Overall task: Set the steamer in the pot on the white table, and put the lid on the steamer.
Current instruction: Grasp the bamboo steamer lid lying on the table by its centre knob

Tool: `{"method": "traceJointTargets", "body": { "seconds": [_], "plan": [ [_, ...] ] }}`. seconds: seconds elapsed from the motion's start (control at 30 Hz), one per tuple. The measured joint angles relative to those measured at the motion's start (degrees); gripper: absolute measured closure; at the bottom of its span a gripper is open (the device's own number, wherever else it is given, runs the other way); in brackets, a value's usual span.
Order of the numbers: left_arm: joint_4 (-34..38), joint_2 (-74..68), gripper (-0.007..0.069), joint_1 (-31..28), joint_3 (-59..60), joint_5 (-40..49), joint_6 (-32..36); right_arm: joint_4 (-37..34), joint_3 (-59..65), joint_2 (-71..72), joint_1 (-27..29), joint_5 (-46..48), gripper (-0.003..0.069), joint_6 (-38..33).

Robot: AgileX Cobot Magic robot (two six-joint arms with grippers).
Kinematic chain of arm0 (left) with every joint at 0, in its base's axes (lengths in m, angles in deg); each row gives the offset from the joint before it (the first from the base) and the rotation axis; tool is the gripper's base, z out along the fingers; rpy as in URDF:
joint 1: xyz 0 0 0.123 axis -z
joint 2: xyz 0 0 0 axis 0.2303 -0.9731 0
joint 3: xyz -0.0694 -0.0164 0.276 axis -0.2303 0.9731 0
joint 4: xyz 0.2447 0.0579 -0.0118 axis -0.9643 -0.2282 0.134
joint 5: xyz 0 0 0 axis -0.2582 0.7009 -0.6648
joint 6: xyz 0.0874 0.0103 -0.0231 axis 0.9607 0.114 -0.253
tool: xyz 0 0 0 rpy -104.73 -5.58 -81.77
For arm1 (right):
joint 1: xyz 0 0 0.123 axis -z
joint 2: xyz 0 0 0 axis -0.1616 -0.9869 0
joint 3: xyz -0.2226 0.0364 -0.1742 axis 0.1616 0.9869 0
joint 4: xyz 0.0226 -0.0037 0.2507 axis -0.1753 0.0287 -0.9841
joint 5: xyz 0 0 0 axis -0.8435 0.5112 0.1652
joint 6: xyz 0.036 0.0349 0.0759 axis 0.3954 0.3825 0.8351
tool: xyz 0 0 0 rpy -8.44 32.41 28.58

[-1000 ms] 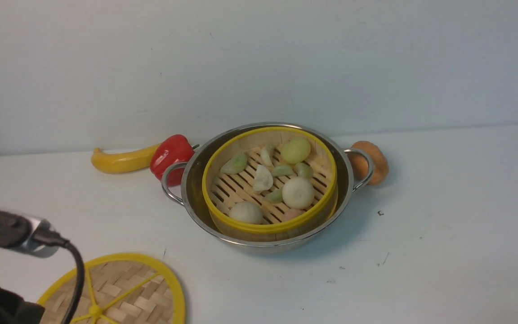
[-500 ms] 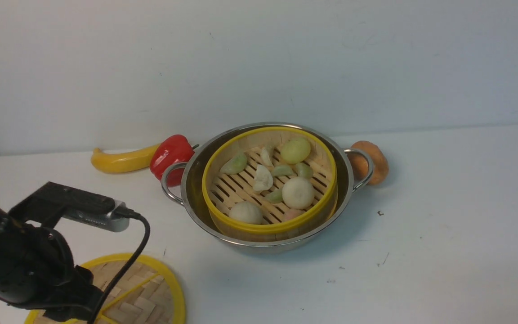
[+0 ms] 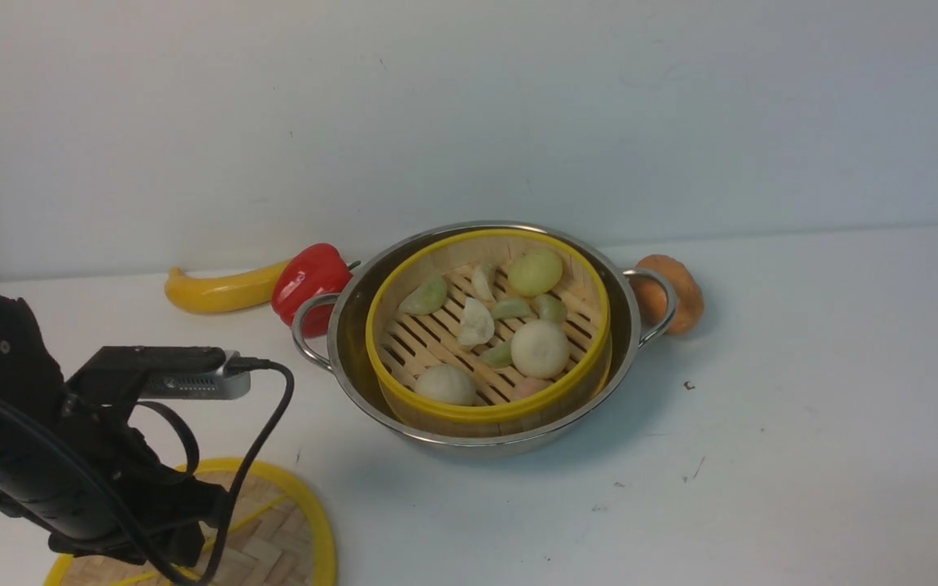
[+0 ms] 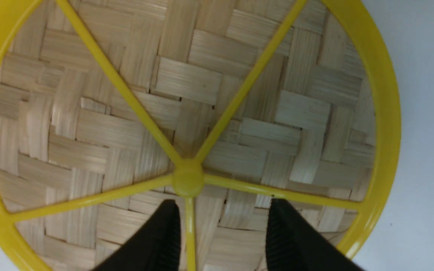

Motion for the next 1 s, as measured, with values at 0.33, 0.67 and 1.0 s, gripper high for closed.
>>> {"method": "traceJointTargets", "body": {
  "seconds": [0.33, 0.67, 1.0],
  "plan": [
    [-2.9, -3.5, 0.0366, 0.0, 0.0, -2.0, -2.6, 0.0, 0.0, 0.0, 0.0, 0.0, 0.0417, 0.0],
    [-3.6, -5.5, 0.0366, 0.0, 0.0, -4.2, -3.5, 0.0, 0.0, 0.0, 0.0, 0.0, 0.0417, 0.0],
    [-3.8, -8.3, 0.0406, 0.0, -0.3, -2.4, -3.5, 0.0, 0.0, 0.0, 0.0, 0.0, 0.0417, 0.1]
  ]
}}
